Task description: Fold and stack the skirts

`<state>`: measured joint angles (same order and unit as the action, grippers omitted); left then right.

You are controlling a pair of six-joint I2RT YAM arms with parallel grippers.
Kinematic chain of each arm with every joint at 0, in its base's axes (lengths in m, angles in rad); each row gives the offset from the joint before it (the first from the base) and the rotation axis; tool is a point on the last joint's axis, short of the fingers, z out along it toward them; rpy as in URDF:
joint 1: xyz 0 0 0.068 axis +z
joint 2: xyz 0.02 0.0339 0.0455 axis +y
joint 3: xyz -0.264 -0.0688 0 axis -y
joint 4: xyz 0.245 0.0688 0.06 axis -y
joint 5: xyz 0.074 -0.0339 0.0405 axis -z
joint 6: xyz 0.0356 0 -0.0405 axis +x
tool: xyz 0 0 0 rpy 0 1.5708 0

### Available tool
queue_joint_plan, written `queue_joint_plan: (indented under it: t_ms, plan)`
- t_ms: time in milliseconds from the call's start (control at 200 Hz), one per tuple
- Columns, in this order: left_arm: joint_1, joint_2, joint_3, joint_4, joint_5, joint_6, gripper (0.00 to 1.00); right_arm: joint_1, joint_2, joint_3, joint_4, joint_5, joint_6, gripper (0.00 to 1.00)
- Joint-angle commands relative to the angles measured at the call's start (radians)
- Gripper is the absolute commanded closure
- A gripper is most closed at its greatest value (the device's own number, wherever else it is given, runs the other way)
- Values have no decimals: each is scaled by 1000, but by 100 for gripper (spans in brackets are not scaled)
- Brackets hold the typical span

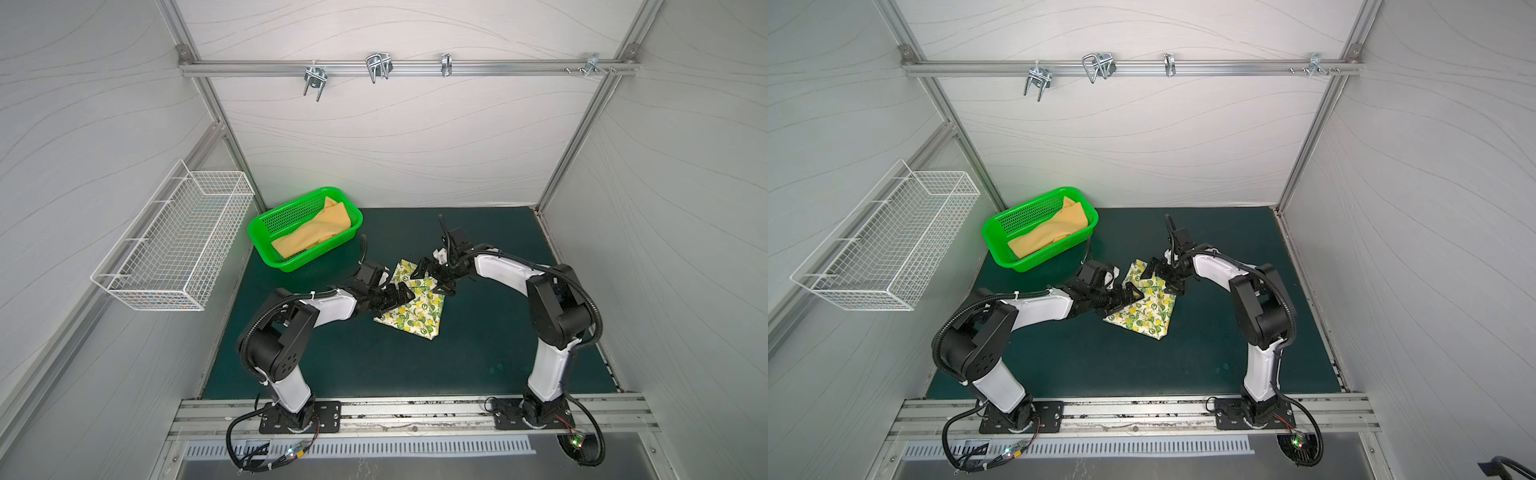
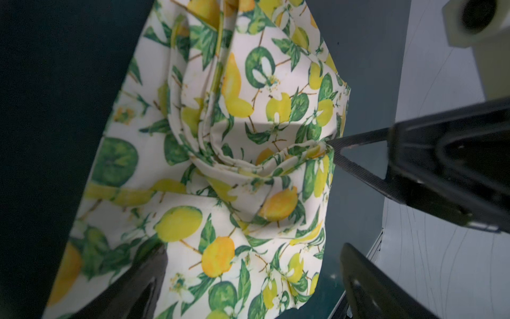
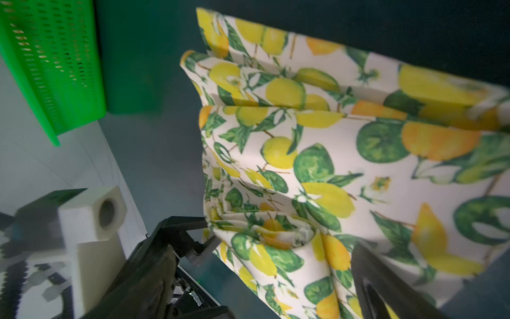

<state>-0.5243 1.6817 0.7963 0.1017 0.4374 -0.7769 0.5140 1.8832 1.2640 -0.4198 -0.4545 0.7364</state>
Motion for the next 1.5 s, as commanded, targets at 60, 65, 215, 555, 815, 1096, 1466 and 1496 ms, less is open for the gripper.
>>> queue_joint_plan:
  t_ms: [60, 65, 215, 555, 815, 1096, 1466, 1496]
  plan:
    - [-2, 4, 12, -48, -19, 12, 2, 25, -29, -39, 67, -34, 22, 1]
    - [-3, 4, 12, -48, -20, 12, 2, 25, -29, -40, 69, -35, 24, 1]
    - [-3, 6, 4, -43, -26, 8, 2, 43, -37, -89, 174, -93, 98, 1]
    - [-3, 22, 10, -33, -26, 3, 2, 85, -113, -148, 339, -179, 249, 1]
    - [-3, 4, 5, -45, -29, 4, 2, 90, -156, -186, 409, -228, 299, 1]
    - [-3, -98, 7, -129, -50, 17, 2, -55, -121, -79, 201, -203, 111, 1]
    - [-55, -268, 72, -290, -94, 22, 2, -141, 37, -26, 193, -215, 36, 1]
    - [-73, -277, 93, -309, -104, 25, 2, -144, 48, -28, 200, -216, 36, 1]
